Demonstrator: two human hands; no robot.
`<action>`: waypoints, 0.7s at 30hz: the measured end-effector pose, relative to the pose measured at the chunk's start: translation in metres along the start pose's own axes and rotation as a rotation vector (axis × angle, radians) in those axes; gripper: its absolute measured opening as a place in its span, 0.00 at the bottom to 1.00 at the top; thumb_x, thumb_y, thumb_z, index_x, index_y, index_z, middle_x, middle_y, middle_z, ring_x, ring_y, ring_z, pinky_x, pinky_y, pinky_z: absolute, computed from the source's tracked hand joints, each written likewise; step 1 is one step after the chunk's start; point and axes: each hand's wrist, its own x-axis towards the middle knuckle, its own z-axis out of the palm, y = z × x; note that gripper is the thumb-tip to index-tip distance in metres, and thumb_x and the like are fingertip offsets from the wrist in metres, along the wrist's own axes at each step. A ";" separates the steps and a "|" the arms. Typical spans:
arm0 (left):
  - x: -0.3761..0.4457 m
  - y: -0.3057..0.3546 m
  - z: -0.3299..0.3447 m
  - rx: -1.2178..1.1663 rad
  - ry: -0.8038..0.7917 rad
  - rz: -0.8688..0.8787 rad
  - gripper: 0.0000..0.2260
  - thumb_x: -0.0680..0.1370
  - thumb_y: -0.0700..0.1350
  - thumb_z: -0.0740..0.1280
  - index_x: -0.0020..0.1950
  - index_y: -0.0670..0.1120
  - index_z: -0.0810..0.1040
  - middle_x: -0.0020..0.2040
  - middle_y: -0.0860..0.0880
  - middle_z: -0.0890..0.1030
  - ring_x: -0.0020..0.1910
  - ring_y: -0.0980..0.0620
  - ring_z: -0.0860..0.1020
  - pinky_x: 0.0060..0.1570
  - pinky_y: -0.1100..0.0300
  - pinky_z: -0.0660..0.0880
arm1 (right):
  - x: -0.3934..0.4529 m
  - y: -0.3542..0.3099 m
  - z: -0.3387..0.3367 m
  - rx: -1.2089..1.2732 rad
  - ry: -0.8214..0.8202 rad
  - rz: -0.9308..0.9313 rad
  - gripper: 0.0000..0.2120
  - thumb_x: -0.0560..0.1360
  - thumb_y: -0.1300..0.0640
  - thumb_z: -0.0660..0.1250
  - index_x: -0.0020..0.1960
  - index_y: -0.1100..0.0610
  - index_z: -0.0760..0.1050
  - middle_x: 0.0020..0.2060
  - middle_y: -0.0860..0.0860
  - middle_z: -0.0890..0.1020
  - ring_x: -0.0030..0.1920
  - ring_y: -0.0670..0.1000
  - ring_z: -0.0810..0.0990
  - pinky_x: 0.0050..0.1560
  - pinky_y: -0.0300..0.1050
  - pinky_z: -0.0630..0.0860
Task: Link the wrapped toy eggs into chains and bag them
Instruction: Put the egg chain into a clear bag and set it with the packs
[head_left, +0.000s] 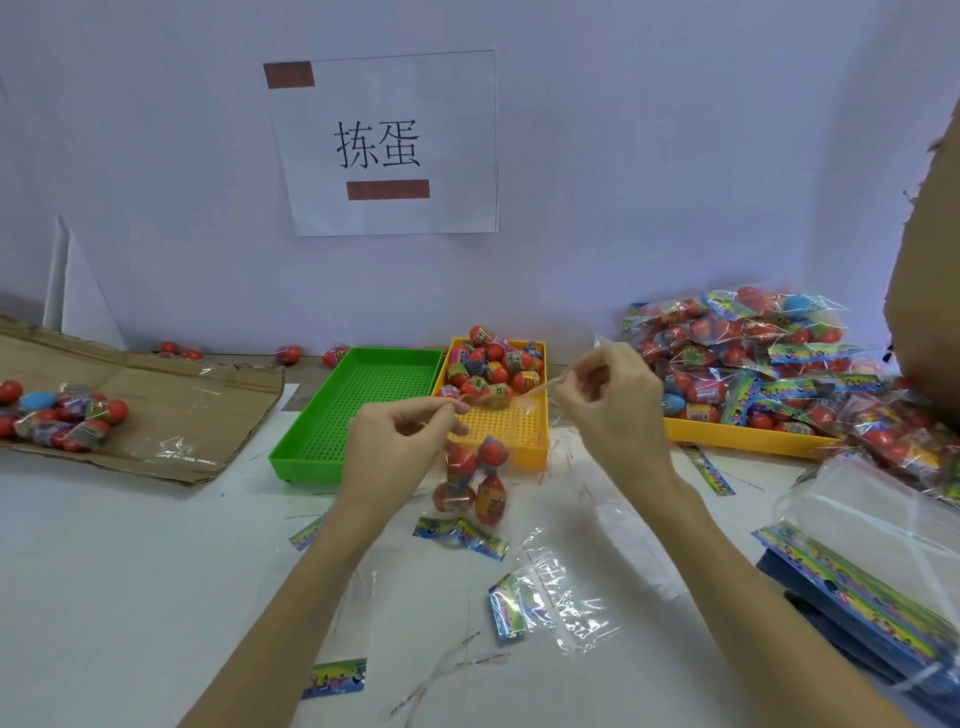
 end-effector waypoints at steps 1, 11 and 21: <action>0.001 0.000 0.000 -0.026 0.029 -0.023 0.09 0.80 0.39 0.71 0.46 0.50 0.89 0.38 0.50 0.88 0.38 0.51 0.86 0.43 0.51 0.82 | 0.003 0.006 -0.004 0.010 0.039 0.046 0.07 0.76 0.63 0.72 0.45 0.55 0.75 0.42 0.50 0.77 0.41 0.45 0.76 0.41 0.33 0.75; 0.003 -0.004 -0.002 -0.131 0.141 -0.135 0.09 0.82 0.40 0.69 0.46 0.49 0.87 0.40 0.52 0.87 0.36 0.61 0.81 0.37 0.69 0.77 | 0.009 0.041 -0.015 -0.135 0.003 0.193 0.09 0.79 0.56 0.71 0.40 0.57 0.80 0.36 0.51 0.81 0.38 0.48 0.78 0.43 0.44 0.76; 0.004 -0.006 0.000 -0.222 0.091 -0.203 0.05 0.82 0.42 0.70 0.50 0.46 0.86 0.43 0.49 0.88 0.40 0.59 0.83 0.36 0.67 0.78 | -0.007 0.012 0.013 -0.105 -0.417 -0.128 0.04 0.81 0.56 0.69 0.54 0.51 0.82 0.40 0.45 0.82 0.38 0.42 0.79 0.42 0.34 0.75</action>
